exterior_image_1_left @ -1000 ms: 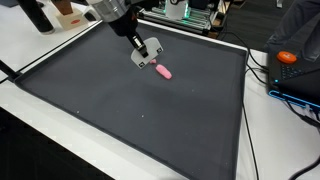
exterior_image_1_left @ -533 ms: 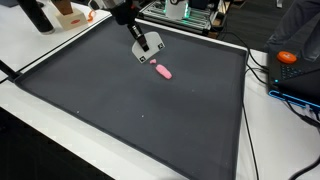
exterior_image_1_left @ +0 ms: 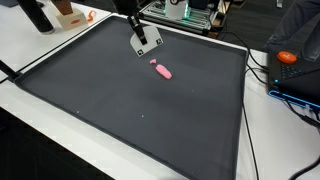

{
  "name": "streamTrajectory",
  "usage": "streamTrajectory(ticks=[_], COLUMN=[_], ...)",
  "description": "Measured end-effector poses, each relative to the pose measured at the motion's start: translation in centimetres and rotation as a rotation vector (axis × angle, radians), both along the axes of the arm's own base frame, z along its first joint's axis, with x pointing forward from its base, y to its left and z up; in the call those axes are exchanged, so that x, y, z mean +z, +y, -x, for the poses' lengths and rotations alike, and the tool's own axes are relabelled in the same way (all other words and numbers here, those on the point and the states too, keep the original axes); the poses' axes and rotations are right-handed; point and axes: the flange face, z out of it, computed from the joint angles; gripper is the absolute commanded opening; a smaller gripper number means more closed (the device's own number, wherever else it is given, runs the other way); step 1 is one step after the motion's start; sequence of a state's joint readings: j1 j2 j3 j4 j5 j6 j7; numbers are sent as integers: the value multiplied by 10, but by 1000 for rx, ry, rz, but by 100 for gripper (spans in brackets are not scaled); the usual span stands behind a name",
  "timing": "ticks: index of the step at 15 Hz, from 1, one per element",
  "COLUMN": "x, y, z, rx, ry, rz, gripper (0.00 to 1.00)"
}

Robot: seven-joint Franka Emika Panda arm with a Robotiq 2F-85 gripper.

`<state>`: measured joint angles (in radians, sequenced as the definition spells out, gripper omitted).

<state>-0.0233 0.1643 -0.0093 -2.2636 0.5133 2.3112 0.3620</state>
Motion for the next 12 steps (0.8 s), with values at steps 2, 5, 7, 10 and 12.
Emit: streamTrajectory(ticks=[2, 5, 7, 10, 12], x=[5, 11, 12, 11, 9], y=[-4, -6, -7, -6, -5], z=[8, 17, 23, 31, 36], rx=[-13, -24, -28, -25, -24], ry=[-31, -81, -110, -142, -158], rz=[9, 35, 53, 76, 88], gripper=[1, 1, 1, 1, 1])
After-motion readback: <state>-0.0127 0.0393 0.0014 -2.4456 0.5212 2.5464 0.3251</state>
